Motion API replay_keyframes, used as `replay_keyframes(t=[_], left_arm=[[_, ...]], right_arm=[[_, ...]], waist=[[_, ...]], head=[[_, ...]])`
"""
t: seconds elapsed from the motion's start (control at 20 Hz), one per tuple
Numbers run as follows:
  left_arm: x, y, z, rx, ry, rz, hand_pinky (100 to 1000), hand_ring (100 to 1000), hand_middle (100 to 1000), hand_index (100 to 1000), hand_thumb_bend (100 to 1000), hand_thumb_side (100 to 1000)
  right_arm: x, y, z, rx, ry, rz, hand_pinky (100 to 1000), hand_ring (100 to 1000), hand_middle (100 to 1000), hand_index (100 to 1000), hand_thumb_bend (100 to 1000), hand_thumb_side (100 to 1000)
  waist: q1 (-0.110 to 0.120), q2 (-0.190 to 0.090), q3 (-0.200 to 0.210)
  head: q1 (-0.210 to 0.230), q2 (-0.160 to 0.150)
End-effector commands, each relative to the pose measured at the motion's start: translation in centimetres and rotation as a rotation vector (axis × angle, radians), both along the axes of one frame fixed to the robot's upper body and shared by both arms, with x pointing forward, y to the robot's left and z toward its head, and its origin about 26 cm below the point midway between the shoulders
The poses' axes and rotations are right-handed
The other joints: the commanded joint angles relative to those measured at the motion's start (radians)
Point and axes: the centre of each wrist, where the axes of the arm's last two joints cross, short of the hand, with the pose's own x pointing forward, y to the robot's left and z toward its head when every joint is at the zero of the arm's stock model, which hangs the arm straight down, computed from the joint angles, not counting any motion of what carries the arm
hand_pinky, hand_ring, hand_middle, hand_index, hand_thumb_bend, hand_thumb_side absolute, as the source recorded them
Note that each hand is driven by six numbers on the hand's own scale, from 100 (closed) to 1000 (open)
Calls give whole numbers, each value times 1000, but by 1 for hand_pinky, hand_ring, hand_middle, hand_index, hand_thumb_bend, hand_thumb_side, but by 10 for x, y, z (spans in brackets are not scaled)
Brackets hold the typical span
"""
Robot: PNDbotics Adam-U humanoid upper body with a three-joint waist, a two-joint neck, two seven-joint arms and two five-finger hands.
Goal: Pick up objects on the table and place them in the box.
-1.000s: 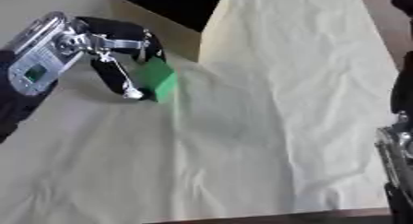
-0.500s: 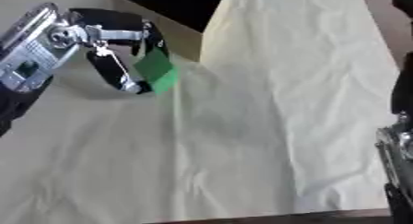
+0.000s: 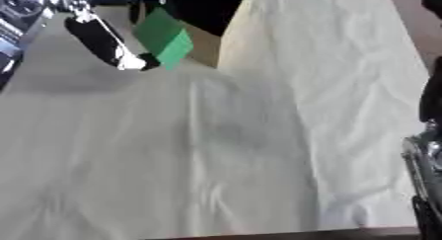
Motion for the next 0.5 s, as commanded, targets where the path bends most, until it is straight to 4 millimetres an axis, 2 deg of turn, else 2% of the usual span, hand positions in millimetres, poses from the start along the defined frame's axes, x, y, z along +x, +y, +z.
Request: replay_keyframes(t=[0.05, 0.25, 0.5], left_arm=[[-9, 7, 24, -58, -69, 22, 537, 611, 597, 631, 100, 125], [4, 8, 29, -135, -90, 76, 529, 598, 604, 636, 100, 140], [24, 8, 32, -215, -127, 131, 506, 561, 612, 645, 100, 143]], right_arm=[[-2, -3, 10, -28, -33, -1, 774, 740, 607, 829, 100, 866], [-1, -1, 13, -38, -45, 19, 775, 741, 608, 829, 100, 862], [0, 0, 18, -40, -61, 26, 774, 741, 608, 829, 100, 862]], waist=[[6, -28, -7], [11, -27, -35], [15, -11, -67]], head=[[11, -16], [46, -34], [80, -73]])
